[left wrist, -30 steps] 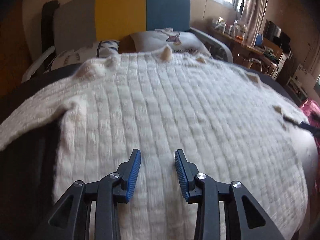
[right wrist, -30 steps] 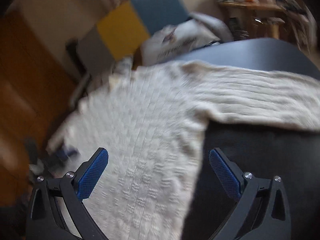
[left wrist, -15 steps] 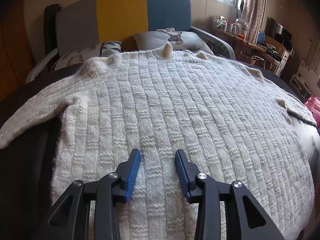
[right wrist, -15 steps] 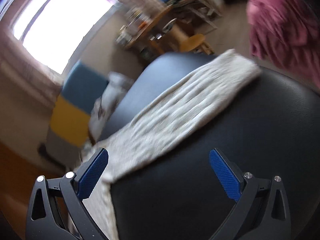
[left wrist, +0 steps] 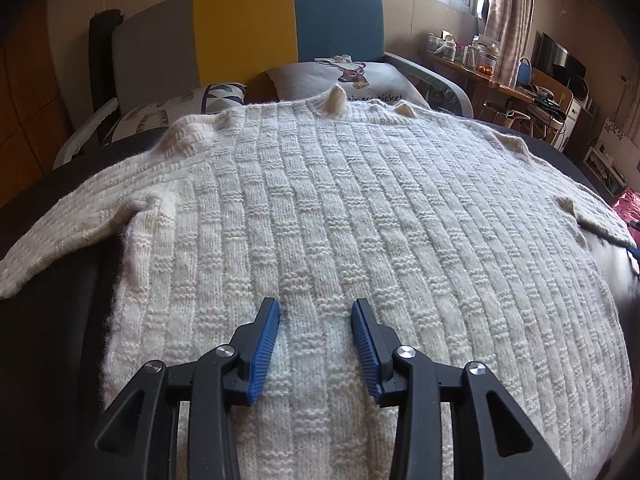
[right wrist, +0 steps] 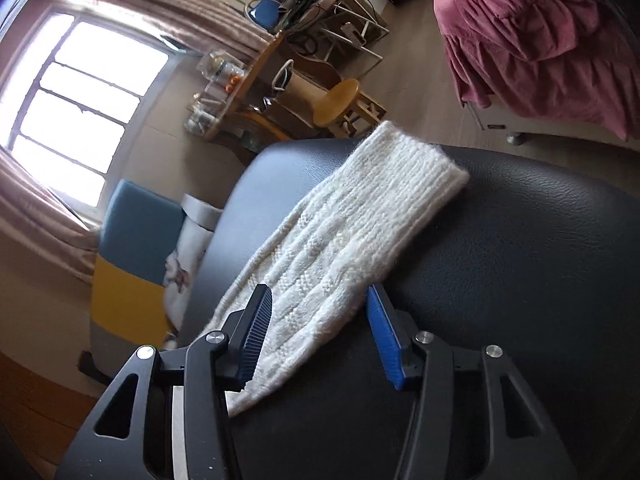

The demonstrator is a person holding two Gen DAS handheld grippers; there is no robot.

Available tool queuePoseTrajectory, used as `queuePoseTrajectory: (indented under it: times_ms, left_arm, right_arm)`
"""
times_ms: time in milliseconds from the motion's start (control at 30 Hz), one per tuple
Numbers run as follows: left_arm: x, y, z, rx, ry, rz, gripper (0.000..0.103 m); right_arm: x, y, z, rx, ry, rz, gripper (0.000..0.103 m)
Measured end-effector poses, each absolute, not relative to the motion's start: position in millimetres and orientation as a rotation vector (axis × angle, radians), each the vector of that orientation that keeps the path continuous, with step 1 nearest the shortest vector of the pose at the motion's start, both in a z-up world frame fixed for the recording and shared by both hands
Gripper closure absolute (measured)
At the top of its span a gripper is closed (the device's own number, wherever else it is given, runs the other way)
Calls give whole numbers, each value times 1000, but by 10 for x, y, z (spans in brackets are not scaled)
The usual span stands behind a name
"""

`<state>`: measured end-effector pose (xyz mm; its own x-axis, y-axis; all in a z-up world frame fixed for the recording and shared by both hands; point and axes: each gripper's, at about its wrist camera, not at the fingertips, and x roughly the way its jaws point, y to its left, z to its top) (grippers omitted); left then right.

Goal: Fold clothes
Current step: 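Reach the right gripper to the sleeve cuff on the ottoman and close, then lift the sleeve cuff off the ottoman with the right gripper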

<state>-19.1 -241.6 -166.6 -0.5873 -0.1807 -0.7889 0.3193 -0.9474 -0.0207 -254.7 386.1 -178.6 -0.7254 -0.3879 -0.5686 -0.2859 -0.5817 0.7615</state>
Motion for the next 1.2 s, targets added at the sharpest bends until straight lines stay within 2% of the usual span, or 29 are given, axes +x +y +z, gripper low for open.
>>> queuePoseTrajectory:
  times_ms: [167,233,300,400,467,667,733,800,900,933,1000,1067,1167,1200]
  left_arm:
    - [-192,-2417,-1666,1246,233,-2562,64]
    - [-196,-2418,-1667,1246,236,-2562,64]
    - [-197,-2419,-1670,1245,239,-2563,64]
    - [-195,-2425,-1672,1245,244,-2564,64]
    - [-195,-2430,-1673,1244,246,-2565,64]
    - [-192,-2428,-1672,1243,253,-2566,64]
    - [-191,-2428,-1672,1242,254,-2566,64]
    - [-190,-2432,-1671,1241,257,-2567,64]
    - [-186,-2436,-1671,1241,263,-2568,64]
    - [-185,-2436,-1671,1241,265,-2568,64]
    - [-184,-2441,-1672,1241,269,-2569,64]
    - [-186,-2448,-1672,1241,271,-2570,64]
    - [-185,-2450,-1672,1241,277,-2573,64]
    - [-185,-2450,-1672,1241,280,-2574,64]
  right_arm:
    - [-2573,3888,-1782,1127,-1437,-2506,51]
    - [-2594,3863,-1768,1144,-1407,-2538,56]
    - [-2652,3785,-1743,1223,-1303,-2620,76]
    - [-2694,3780,-1751,1266,-1271,-2656,89]
    - [-2708,3793,-1757,1274,-1270,-2666,92]
    - [-2709,3829,-1763,1250,-1309,-2646,92]
    - [-2655,3899,-1817,1216,-1441,-2597,91]
    - [-2589,3978,-1878,1171,-1586,-2536,85]
    - [-2603,3978,-1867,1172,-1596,-2543,84]
    - [-2623,3973,-1854,1173,-1604,-2548,81]
    - [-2676,3962,-1829,1149,-1637,-2547,63]
    - [-2751,3923,-1779,1149,-1632,-2565,54]
    - [-2918,3772,-1653,1259,-1425,-2687,57]
    - [-2972,3705,-1622,1301,-1330,-2726,75]
